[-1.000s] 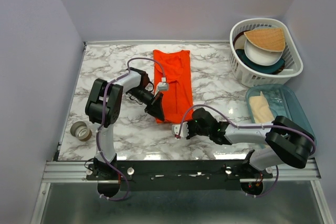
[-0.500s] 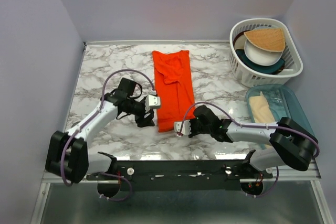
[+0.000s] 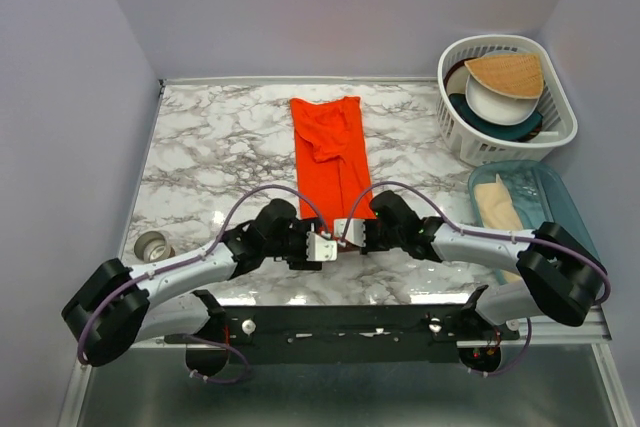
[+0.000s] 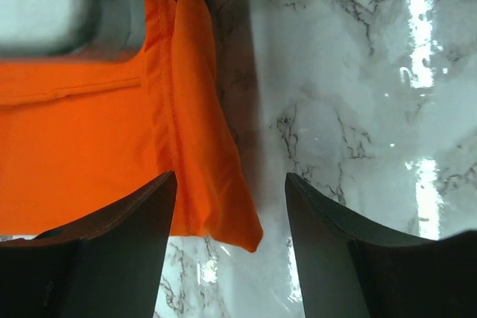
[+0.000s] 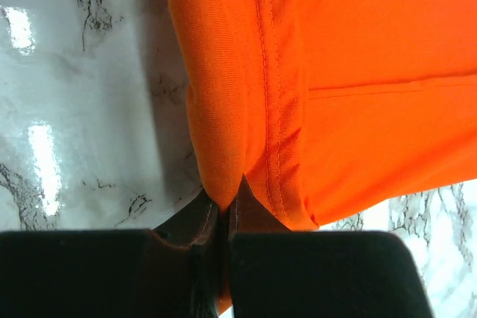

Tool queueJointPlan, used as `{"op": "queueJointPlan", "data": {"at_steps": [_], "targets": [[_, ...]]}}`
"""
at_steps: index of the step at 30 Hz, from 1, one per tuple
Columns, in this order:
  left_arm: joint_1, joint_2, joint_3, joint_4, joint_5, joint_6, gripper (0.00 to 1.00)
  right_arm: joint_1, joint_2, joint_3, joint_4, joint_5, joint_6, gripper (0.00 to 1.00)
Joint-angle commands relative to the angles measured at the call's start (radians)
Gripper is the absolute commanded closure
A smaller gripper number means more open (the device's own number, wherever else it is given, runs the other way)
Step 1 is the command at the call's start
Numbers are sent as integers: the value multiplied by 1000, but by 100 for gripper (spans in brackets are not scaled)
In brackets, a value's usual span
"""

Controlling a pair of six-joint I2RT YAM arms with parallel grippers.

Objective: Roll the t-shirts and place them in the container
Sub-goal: Roll the T-shirt to the center of the board.

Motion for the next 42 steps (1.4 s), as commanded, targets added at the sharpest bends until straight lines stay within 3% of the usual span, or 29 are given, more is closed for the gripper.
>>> {"op": "queueJointPlan", "data": {"at_steps": [1, 6, 8, 13, 18, 25, 32, 42], "targets": [[-43, 90, 47, 92, -153, 3, 33, -8, -12, 11, -43, -48, 26, 92], [-61, 123, 74, 15, -141, 44, 50, -9, -21, 5, -33, -51, 40, 92], [-67, 124, 71, -12, -151, 63, 52, -11, -24, 3, -30, -53, 47, 92], [-72, 107, 67, -11, -168, 38, 46, -17, -27, 6, -29, -48, 73, 92], [-70, -1, 33, 105, -196, -219, 37, -31, -32, 14, -42, -56, 99, 92], [-78, 14, 53, 84, -211, -256, 35, -38, -29, 45, -91, -70, 121, 92], [-78, -42, 34, -31, -178, -213, 36, -66, -34, 72, -127, -82, 142, 92], [-80, 43, 1, 4, -239, -66, 35, -74, -11, 109, -145, -102, 132, 92]]}}
